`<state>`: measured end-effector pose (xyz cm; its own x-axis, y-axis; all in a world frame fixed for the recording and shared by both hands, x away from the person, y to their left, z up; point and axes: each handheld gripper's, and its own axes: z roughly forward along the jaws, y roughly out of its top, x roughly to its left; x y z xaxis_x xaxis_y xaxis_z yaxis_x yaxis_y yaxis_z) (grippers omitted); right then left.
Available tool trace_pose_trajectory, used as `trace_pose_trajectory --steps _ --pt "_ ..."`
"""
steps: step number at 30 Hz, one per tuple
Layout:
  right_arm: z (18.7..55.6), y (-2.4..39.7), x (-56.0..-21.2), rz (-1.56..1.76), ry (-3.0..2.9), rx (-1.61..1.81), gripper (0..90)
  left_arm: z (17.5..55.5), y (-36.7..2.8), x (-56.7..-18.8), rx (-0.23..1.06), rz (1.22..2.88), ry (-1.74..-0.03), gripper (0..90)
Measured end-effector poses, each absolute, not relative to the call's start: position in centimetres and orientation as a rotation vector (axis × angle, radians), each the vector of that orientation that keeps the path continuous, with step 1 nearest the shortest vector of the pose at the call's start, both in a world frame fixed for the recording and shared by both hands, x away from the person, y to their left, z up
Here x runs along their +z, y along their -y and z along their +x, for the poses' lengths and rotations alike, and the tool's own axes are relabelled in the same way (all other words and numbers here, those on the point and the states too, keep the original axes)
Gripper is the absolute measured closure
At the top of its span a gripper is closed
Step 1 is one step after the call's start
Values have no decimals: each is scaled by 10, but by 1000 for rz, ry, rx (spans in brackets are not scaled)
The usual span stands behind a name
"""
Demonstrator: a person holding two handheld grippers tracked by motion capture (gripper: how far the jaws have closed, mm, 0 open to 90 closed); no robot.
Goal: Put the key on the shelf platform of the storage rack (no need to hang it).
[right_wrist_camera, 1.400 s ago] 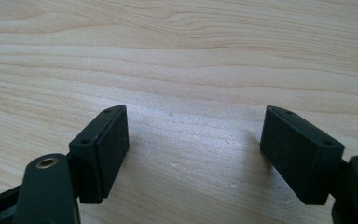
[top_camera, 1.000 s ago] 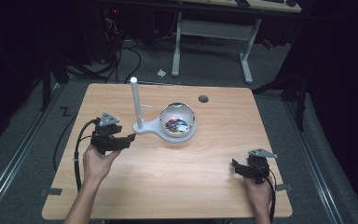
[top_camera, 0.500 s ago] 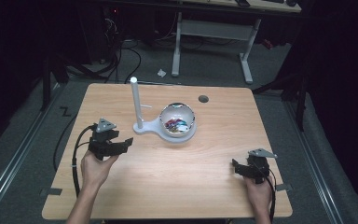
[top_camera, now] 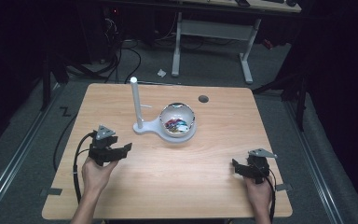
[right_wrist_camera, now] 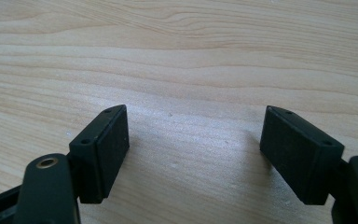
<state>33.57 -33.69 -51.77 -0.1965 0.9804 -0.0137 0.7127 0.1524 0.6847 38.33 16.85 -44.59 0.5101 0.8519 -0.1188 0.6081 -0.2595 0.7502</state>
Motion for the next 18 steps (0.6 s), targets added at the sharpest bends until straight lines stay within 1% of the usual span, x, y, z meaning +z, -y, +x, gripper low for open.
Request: trace_pose_trajectory --steps 12,18 --pt "336 337 -518 1609 -1974 769 240 380 -171 -472 384 1981 -1244 353" --pt "336 337 -518 1609 -1974 769 240 379 -166 -486 395 2013 -1258 353"
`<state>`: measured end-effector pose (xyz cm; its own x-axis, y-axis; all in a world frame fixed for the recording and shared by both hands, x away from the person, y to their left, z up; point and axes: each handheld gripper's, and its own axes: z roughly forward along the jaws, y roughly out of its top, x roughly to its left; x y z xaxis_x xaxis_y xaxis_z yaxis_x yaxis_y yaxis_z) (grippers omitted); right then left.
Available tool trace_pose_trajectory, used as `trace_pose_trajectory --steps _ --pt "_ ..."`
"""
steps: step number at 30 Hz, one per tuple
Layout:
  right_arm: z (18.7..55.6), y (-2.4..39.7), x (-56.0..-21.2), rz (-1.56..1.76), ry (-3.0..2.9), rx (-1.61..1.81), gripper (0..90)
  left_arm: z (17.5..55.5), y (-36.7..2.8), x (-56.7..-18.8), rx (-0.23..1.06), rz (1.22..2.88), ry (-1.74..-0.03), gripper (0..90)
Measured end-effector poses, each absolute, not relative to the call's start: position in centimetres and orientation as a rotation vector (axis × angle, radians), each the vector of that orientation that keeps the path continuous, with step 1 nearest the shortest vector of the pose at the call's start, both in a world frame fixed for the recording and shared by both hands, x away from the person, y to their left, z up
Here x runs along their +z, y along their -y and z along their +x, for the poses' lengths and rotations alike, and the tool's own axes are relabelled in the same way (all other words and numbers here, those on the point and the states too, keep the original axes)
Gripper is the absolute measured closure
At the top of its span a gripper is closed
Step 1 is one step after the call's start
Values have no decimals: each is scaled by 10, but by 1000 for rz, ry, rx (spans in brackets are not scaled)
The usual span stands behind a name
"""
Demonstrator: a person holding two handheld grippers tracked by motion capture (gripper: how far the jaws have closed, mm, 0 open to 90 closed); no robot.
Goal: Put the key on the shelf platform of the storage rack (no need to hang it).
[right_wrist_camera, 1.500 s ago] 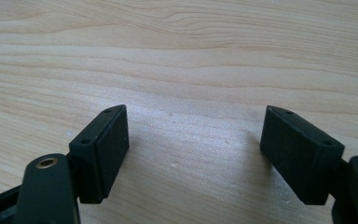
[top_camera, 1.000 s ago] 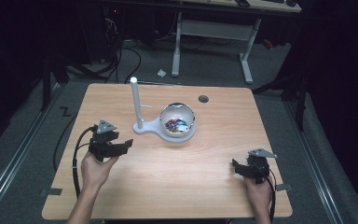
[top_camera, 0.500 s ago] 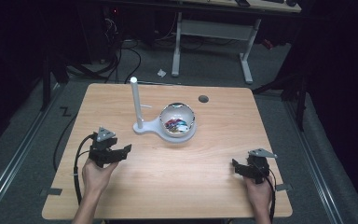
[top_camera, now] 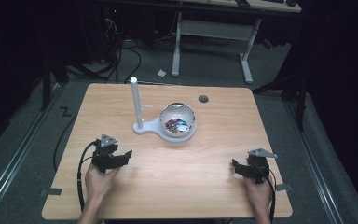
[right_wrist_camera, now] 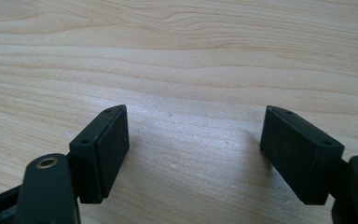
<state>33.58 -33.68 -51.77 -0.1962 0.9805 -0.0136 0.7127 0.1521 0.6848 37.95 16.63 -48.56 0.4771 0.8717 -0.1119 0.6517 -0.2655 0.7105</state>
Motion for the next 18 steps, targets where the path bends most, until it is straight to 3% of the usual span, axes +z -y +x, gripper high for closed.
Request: trace_pose_trajectory --steps 18 --pt "336 337 -518 1609 -1974 770 240 380 -164 -527 502 2024 -1298 332"
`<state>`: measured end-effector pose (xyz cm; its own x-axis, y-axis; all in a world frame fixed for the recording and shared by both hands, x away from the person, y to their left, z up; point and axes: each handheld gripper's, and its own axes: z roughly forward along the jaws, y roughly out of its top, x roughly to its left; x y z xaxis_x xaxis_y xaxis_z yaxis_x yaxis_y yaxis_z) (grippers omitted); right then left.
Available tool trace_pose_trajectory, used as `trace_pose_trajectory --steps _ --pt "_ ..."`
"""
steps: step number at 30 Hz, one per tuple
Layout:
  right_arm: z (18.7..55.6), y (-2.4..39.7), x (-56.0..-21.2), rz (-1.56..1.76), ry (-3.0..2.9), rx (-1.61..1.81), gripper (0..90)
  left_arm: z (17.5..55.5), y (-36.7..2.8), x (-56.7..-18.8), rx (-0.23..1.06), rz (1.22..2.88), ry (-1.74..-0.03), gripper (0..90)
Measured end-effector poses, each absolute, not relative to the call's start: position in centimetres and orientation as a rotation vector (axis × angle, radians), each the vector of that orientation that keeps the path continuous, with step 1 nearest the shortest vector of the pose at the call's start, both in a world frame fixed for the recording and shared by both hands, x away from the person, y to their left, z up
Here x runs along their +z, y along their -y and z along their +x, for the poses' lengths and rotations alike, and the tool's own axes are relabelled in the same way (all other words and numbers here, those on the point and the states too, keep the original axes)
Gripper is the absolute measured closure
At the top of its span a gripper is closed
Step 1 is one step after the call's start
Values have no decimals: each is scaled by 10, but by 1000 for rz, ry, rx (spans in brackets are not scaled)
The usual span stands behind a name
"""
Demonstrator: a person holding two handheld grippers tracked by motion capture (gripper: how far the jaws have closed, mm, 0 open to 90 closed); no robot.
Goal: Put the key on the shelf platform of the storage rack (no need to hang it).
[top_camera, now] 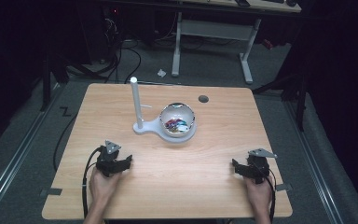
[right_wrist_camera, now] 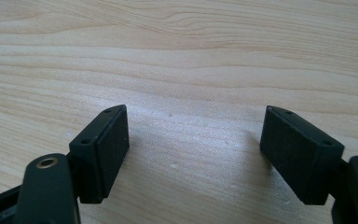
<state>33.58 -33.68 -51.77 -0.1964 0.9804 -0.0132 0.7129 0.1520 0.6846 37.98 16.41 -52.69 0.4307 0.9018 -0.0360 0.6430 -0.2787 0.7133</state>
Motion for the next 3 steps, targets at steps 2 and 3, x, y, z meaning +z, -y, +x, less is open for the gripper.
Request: trace_pose_trajectory --steps 2,3 --pt "336 337 -518 1609 -1974 769 240 378 -164 -528 512 2014 -1300 329" --pt "336 337 -518 1608 -1974 769 240 378 -165 -528 515 2008 -1308 308"
